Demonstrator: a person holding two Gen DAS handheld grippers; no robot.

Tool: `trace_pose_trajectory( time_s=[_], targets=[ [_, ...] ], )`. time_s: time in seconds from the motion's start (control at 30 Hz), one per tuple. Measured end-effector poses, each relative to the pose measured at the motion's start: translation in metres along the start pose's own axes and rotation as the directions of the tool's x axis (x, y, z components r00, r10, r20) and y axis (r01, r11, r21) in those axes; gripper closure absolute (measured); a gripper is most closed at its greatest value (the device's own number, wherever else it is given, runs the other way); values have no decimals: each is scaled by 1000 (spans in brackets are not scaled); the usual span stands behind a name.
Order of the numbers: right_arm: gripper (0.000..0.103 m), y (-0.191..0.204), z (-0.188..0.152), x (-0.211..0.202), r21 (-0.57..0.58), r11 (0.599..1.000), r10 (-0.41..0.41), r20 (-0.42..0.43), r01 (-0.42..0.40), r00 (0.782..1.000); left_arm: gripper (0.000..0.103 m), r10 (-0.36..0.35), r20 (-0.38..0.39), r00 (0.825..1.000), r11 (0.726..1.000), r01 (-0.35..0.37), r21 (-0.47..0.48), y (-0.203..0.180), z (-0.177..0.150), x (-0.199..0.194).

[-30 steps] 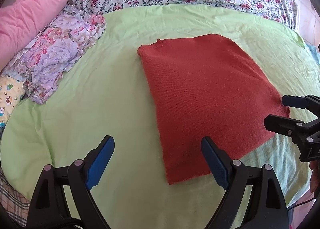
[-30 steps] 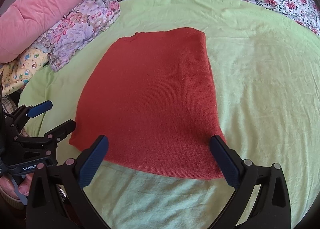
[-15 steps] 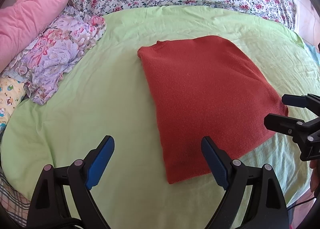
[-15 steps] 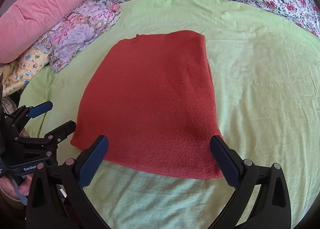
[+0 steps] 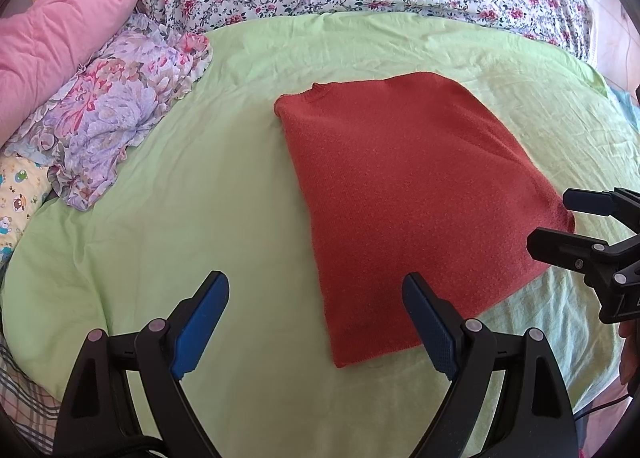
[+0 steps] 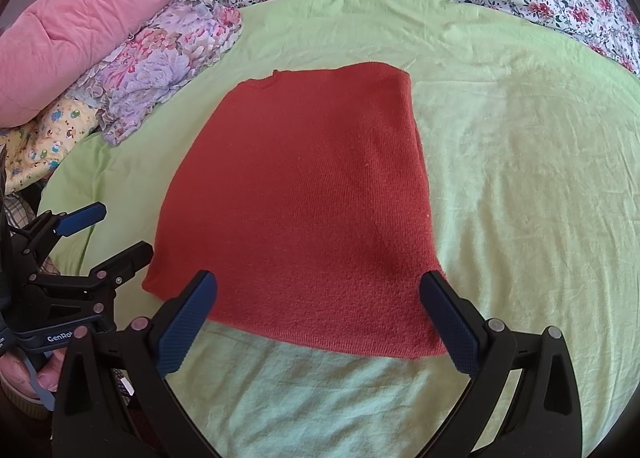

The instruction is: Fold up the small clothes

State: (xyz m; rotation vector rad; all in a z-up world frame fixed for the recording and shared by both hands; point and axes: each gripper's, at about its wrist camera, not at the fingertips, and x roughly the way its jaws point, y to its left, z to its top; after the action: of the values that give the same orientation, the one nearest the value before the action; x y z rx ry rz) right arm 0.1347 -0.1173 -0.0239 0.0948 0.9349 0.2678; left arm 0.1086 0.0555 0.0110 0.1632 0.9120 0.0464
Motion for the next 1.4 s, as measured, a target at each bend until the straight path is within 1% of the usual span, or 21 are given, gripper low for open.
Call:
trace_pose_trajectory(
  time_s=[1.4],
  targets=[
    [1, 1, 2, -3, 5, 1000, 2, 4, -2, 1000, 14, -5, 2, 1000, 1000, 5, -11, -6, 3, -2]
  ],
)
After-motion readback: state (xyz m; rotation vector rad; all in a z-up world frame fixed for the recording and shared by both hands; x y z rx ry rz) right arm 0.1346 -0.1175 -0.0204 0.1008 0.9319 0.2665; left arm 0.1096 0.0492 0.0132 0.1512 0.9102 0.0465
